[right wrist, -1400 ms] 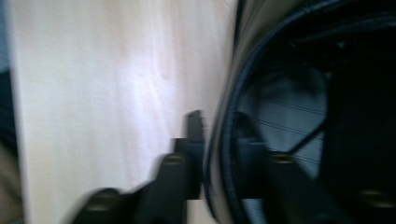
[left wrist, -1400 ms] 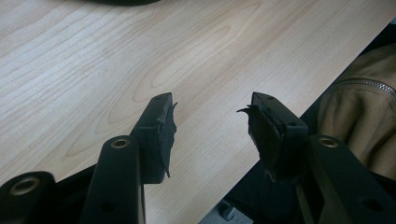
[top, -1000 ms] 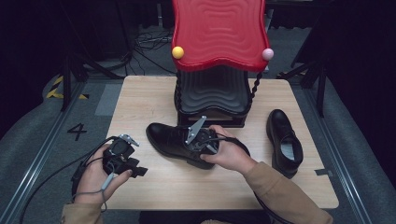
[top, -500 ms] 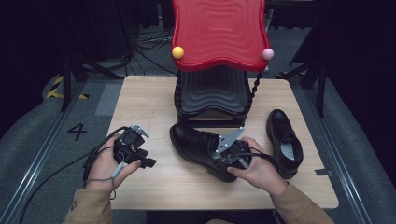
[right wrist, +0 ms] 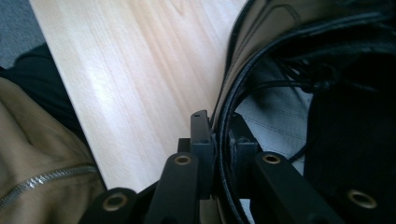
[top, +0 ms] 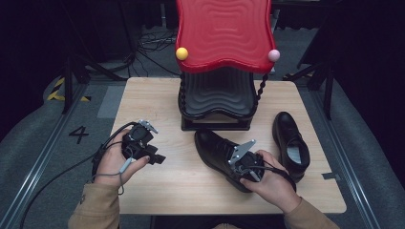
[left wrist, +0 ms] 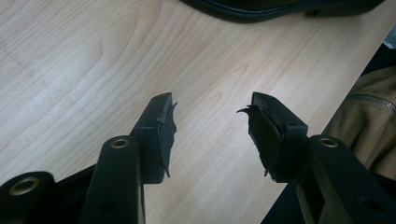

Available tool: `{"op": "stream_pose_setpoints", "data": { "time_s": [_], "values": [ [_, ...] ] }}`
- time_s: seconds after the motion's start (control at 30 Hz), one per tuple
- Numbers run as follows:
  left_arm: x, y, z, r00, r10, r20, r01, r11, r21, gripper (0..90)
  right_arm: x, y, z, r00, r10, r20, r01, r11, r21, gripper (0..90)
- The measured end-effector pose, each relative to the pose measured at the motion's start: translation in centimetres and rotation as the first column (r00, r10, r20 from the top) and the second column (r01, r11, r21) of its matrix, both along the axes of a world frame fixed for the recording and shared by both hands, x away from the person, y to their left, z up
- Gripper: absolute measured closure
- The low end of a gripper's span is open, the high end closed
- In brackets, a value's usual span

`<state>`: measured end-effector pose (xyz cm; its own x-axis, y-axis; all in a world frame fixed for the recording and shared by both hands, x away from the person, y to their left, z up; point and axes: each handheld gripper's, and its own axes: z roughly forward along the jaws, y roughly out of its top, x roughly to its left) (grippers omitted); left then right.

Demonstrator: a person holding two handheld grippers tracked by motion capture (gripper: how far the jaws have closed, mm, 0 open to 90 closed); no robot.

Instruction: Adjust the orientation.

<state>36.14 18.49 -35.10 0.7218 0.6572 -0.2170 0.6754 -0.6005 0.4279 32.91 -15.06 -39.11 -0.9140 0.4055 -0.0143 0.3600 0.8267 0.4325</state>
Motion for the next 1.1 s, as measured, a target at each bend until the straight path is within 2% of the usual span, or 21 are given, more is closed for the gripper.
{"op": "stream_pose_setpoints", "data": {
  "time_s": [0.07, 0.1, 0.2, 0.33, 0.43, 0.53, 0.6, 0.73, 0.8, 0.83, 0.9, 0.97, 1.1],
  "values": [
    [0.0, 0.0, 0.0, 1.0000, -0.002, 0.000, 0.002, 1.0000, 0.000, 50.8, -0.3, 0.7, -0.6, 0.9995, 0.012, -0.029, -0.012, 1.000, -0.010, 81.0],
    [0.0, -0.1, 0.0, 1.0000, -0.004, -0.001, 0.004, 1.0000, -0.002, 50.8, -0.4, 1.0, -1.0, 0.9979, 0.021, -0.061, -0.022, 1.000, -0.014, 79.7],
    [0.1, 0.0, 0.0, 1.0000, -0.005, -0.002, 0.005, 1.0000, -0.002, 50.7, -0.6, 1.3, -1.1, 0.9983, 0.032, -0.049, -0.033, 0.999, -0.024, 78.6],
    [0.4, -0.2, -0.2, 0.9999, -0.008, -0.007, 0.008, 1.0000, -0.006, 50.5, -0.9, 1.2, -0.8, 0.9979, 0.034, -0.055, -0.033, 0.999, 0.015, 78.7],
    [0.7, -0.4, -0.3, 0.9998, -0.017, -0.010, 0.017, 0.9998, -0.004, 50.4, -0.9, 1.2, -0.9, 0.9965, 0.033, -0.076, -0.032, 0.999, 0.019, 77.2],
    [0.9, -0.6, -0.3, 0.9997, -0.019, -0.016, 0.019, 0.9998, -0.006, 50.1, -0.8, 0.8, -0.8, 0.9921, 0.044, -0.117, -0.039, 0.998, 0.045, 67.6],
    [1.1, -0.7, -0.3, 0.9996, -0.023, -0.013, 0.023, 0.9997, -0.009, 50.0, -0.8, 0.2, -0.3, 0.9911, 0.043, -0.126, -0.034, 0.997, 0.074, 65.8],
    [1.4, -0.7, -0.3, 0.9995, -0.027, -0.014, 0.027, 0.9995, -0.017, 49.8, -0.6, -1.7, 1.4, 0.9937, 0.011, -0.112, 0.001, 0.994, 0.111, 64.6],
    [1.5, -0.8, -0.3, 0.9993, -0.034, -0.015, 0.034, 0.9993, -0.013, 49.4, -0.5, -2.7, 2.1, 0.9925, -0.008, -0.122, 0.026, 0.989, 0.144, 64.1],
    [1.5, -0.8, -0.3, 0.9993, -0.034, -0.015, 0.034, 0.9993, -0.013, 49.3, -0.5, -2.7, 2.1, 0.9925, -0.008, -0.122, 0.026, 0.989, 0.144, 64.1],
    [1.6, -0.9, -0.3, 0.9992, -0.037, -0.017, 0.037, 0.9992, -0.017, 49.2, -0.1, -4.7, 3.2, 0.9928, -0.066, -0.100, 0.082, 0.981, 0.173, 63.1],
    [1.7, -1.1, -0.4, 0.9991, -0.038, -0.021, 0.038, 0.9992, -0.012, 48.6, 0.5, -6.5, 3.9, 0.9885, -0.117, -0.096, 0.134, 0.972, 0.195, 61.9],
    [1.9, -1.2, -0.6, 0.9986, -0.040, -0.033, 0.040, 0.9992, -0.007, 48.0, 1.5, -9.4, 4.3, 0.9698, -0.227, -0.090, 0.240, 0.955, 0.174, 61.5]
  ]
}}
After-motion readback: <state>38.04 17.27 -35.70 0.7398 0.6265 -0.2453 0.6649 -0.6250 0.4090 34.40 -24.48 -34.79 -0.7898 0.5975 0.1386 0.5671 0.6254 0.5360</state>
